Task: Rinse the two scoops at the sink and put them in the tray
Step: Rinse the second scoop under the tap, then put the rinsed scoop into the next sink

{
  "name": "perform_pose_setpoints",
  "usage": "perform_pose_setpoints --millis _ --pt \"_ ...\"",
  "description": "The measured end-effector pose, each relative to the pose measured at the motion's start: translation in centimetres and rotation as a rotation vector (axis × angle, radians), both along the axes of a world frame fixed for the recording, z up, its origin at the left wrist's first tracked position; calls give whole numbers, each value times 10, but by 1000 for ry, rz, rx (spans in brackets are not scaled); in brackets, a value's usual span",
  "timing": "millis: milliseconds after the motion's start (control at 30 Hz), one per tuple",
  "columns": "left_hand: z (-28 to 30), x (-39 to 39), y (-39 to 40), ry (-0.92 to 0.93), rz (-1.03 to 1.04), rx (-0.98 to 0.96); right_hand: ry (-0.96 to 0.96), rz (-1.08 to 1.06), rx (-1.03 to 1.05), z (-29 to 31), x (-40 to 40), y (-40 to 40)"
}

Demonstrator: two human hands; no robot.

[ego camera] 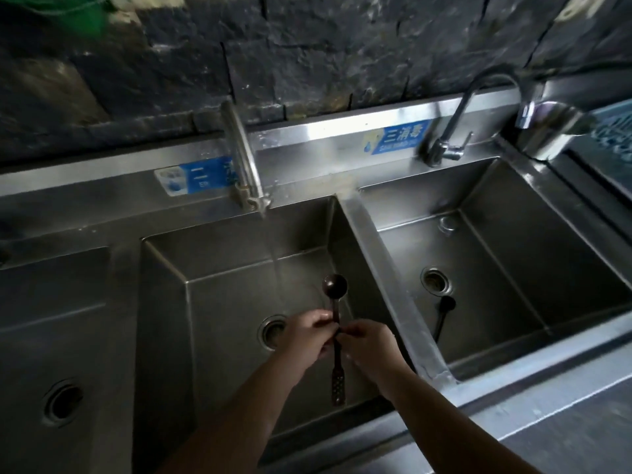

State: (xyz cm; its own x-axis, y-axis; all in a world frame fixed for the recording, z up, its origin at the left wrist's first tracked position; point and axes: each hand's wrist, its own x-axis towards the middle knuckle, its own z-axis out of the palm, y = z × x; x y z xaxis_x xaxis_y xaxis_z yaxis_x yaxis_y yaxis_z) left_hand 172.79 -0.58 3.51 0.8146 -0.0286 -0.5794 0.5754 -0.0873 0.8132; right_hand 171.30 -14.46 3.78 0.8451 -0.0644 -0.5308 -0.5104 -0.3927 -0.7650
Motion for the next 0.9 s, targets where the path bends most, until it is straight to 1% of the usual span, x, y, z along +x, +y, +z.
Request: perform_pose_setpoints --millis 67,133,267,433,533,633,767,900 --pt "3 13 -30 -34 -40 19 -46 -18 -52 0 11 -31" --pt "5 28 -65 -30 -44 -10 -65 -57 -60 -1 22 -66" --pt "-1 58 -144 1 -73 -36 -60 -125 -54 -4 49 -140" --pt "-22 99 -235 70 -53 -4 -13 -153 -70 -26 92 -228" --pt "-44 121 -279 150 -29 -11 35 -137 -106 -53 118 -266" --pt "-80 142 -308 186 -17 84 115 -107 -98 -90 140 -290" --pt "-133 161 -329 210 -122 273 243 -66 -54 -144 161 -305" --pt "-180 171 -336 255 -195 354 298 38 -90 -197 171 -313"
